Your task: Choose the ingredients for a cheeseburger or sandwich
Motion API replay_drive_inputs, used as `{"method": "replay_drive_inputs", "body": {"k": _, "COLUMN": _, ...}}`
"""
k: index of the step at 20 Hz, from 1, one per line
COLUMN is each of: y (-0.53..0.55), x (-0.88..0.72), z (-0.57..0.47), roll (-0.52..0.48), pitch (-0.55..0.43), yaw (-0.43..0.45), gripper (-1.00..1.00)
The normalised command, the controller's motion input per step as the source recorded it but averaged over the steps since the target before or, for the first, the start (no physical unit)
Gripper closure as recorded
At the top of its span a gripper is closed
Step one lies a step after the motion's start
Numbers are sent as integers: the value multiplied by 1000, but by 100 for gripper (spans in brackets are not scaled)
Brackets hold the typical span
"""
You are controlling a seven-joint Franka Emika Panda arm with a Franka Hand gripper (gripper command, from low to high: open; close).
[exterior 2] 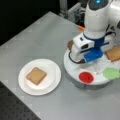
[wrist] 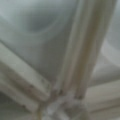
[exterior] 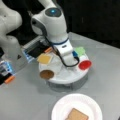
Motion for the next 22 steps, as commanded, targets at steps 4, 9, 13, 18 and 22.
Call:
{"method": "replay_drive_inputs", "body": {"k": 4, "y": 55, "x": 110, "z": 118, "roll": 72, "pitch": 151, "yaw": 150, "gripper": -100}}
{"method": "replay_drive_inputs", "body": {"k": 9, "y": 54, "x": 137, "z": 121, "roll": 93, "pitch": 145, "yaw": 195, "gripper": -100}}
{"method": "replay_drive_inputs", "body": {"k": 13, "y": 46, "x": 153, "z": 123, "roll": 103, "pitch": 130, "yaw": 165, "gripper": -100}}
{"method": "replay_drive_inputs", "body": {"k": 18, "y": 27, "x": 121, "z": 121, "roll": 123, "pitch": 163, "yaw": 104, "gripper": -100}}
{"method": "replay_drive_inputs", "body": {"k": 22, "y": 25, "x": 52, "z": 123, "roll": 110, "pitch": 179, "yaw": -58, "gripper": -100}}
